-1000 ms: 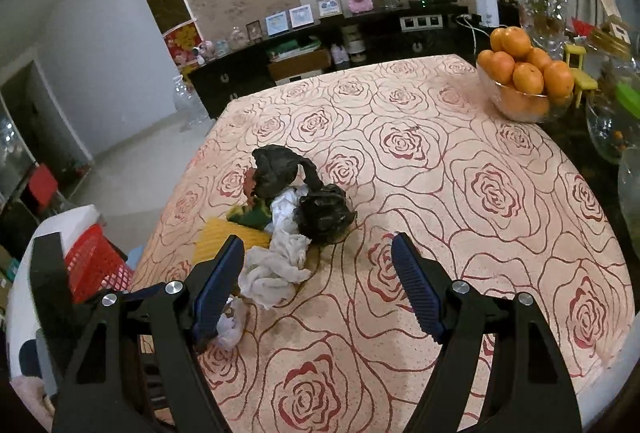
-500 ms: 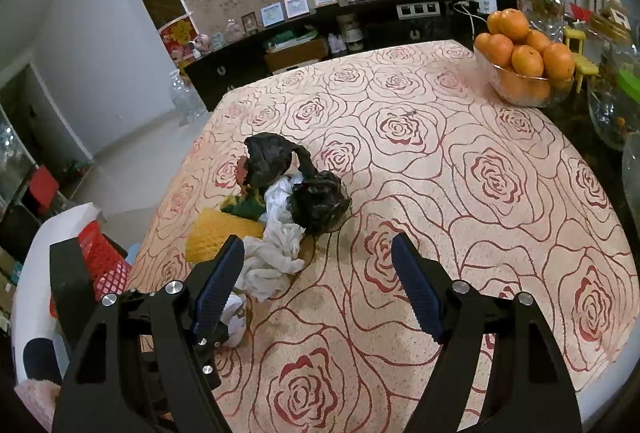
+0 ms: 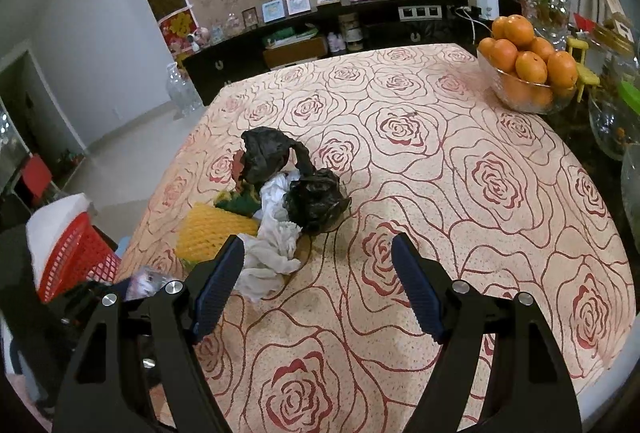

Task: Collect trash
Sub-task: 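Grasp the printed snack packet with the left gripper while the right gripper grasps the white cloth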

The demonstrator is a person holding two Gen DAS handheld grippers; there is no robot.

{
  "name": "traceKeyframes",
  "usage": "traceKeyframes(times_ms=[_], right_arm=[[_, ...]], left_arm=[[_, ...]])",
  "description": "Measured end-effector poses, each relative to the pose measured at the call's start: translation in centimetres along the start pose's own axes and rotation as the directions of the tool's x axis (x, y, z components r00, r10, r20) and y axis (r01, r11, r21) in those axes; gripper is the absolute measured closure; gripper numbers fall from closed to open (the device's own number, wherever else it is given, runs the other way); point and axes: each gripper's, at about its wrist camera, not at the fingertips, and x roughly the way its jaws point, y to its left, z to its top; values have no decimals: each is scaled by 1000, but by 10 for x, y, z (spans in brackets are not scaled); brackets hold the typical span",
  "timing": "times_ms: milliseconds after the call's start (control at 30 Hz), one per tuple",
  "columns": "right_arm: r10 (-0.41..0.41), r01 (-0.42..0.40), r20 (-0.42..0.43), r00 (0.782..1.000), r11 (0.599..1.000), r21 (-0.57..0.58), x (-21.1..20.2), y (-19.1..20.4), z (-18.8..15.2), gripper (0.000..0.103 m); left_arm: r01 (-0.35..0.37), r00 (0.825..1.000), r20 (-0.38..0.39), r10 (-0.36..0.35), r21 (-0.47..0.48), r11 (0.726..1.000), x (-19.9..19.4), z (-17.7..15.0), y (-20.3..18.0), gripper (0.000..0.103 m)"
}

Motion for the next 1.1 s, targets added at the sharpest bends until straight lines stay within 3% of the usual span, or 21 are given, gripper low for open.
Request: traceKeyframes(times_ms=[333, 633, 800, 1100], right_arm=[[-57, 53, -21, 998, 986, -161, 37, 37, -8, 30], [-108, 88, -60, 992, 960, -266, 79, 62, -17, 30], [-98, 66, -96, 991, 954, -293, 89, 67, -20, 50], [-73, 41, -106, 992, 960, -278, 78, 68, -20, 66]], left_arm=[[-79, 994, 76, 85, -78, 994, -34, 5, 39, 52], [-110, 988, 91, 124, -145, 983, -47, 5, 67, 52], [-120, 987, 88, 135, -158, 980, -49, 5, 75, 52], [-134, 984, 90, 151, -175, 975, -53, 2, 85, 52]])
